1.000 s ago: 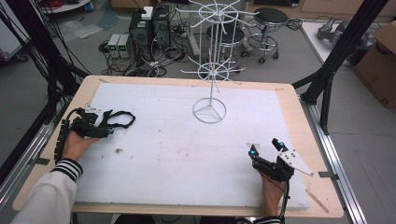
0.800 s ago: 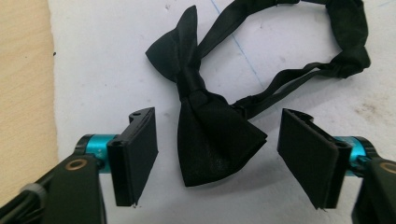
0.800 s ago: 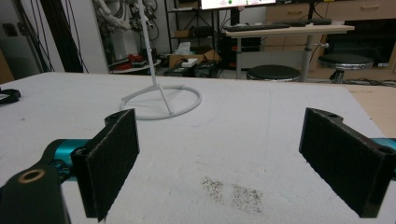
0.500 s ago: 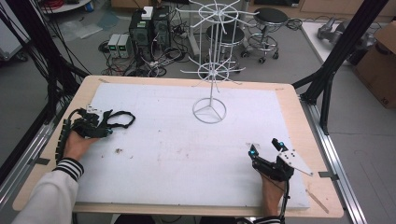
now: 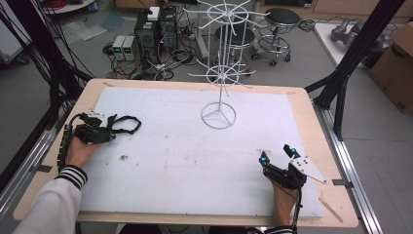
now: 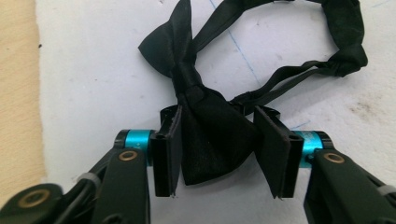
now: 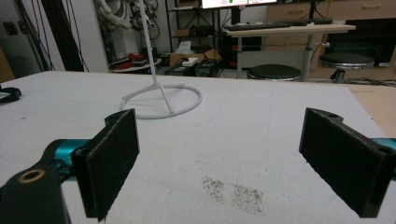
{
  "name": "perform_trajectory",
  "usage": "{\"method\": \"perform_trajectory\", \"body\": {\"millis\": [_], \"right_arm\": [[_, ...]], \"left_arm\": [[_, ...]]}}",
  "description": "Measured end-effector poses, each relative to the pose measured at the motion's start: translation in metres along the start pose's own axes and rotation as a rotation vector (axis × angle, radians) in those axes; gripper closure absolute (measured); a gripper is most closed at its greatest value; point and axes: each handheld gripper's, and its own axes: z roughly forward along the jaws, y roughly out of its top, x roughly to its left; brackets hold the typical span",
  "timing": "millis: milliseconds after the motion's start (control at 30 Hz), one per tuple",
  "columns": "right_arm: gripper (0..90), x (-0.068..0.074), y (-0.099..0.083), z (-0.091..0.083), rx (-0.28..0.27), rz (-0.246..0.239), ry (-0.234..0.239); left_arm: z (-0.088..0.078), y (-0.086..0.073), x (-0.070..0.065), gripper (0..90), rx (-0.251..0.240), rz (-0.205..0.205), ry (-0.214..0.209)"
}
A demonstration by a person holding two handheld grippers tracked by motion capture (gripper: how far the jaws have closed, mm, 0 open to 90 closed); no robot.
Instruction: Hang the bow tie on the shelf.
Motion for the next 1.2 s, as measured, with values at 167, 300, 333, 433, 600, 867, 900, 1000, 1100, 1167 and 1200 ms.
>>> {"method": "perform_trajectory", "body": {"millis": [167,300,333,433,600,867,900,1000,1100,1167,1200], "right_arm": [[11.1,0.000,0.000,0.000,0.000,-0.001,0.000],[11.1,0.000,0.000,0.000,0.003,-0.001,0.000],[11.1,0.000,0.000,0.000,0.002,-0.001,-0.001],[11.1,0.000,0.000,0.000,0.004,0.000,-0.001],[11.1,0.000,0.000,0.000,0.004,0.001,-0.001],[11.1,0.000,0.000,0.001,0.008,0.002,-0.002],[11.1,0.000,0.000,0.001,0.006,-0.001,-0.002],[11.1,0.000,0.000,0.001,0.007,-0.002,-0.002],[11.1,0.000,0.000,0.001,0.007,-0.005,-0.002],[11.1,0.000,0.000,0.001,0.008,-0.006,-0.002],[11.1,0.000,0.000,0.001,0.008,-0.006,-0.003]], "left_arm": [[-0.005,0.001,0.002,68.7,-0.028,-0.004,0.014],[-0.007,0.000,0.004,79.3,-0.031,-0.013,0.009],[-0.007,0.000,0.005,82.0,-0.029,-0.016,0.011],[-0.007,-0.001,0.005,84.9,-0.036,-0.036,0.003],[-0.008,0.000,0.004,86.4,-0.042,-0.061,0.002],[-0.015,0.001,0.006,87.0,-0.115,-0.096,-0.041],[-0.016,0.002,0.006,87.0,-0.132,-0.105,-0.049],[-0.020,0.003,0.005,87.0,-0.175,-0.104,-0.068],[-0.023,0.004,0.003,87.0,-0.212,-0.116,-0.094],[-0.026,0.005,0.002,87.0,-0.237,-0.128,-0.114],[-0.027,0.006,0.001,87.0,-0.246,-0.131,-0.121]]}}
